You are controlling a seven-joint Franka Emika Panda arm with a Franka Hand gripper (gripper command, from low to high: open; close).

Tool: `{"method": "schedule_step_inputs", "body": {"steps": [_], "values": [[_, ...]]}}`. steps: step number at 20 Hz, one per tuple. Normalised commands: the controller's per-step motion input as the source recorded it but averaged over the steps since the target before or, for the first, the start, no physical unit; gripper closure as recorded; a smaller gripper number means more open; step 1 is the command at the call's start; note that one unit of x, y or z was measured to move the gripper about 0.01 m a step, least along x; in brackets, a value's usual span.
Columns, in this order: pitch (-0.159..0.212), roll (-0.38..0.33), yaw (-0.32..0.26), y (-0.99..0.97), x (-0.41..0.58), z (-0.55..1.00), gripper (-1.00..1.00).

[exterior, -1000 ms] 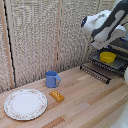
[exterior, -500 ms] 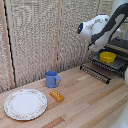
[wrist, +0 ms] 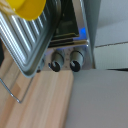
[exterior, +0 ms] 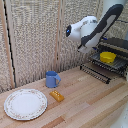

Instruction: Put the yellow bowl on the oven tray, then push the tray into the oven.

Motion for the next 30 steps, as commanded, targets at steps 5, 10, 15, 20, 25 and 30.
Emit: {"method": "schedule_step_inputs", "body": {"steps": [5, 10, 15, 20, 25, 30], "values": [[0.233, -0.277, 0.167, -0.04, 0.006, -0.20, -1.00], [0.151, -0.214, 0.118, -0.12, 0.519, -0.43, -1.00], [0.141, -0.063, 0.107, -0.11, 0.584, -0.35, -1.00], [0.179, 0.066, 0.063, -0.11, 0.283, -0.05, -1.00], [0.126, 0.154, 0.039, -0.43, -0.153, 0.11, -1.00], [0.092, 0.123, 0.044, -0.48, -0.122, 0.00, -1.00]]}}
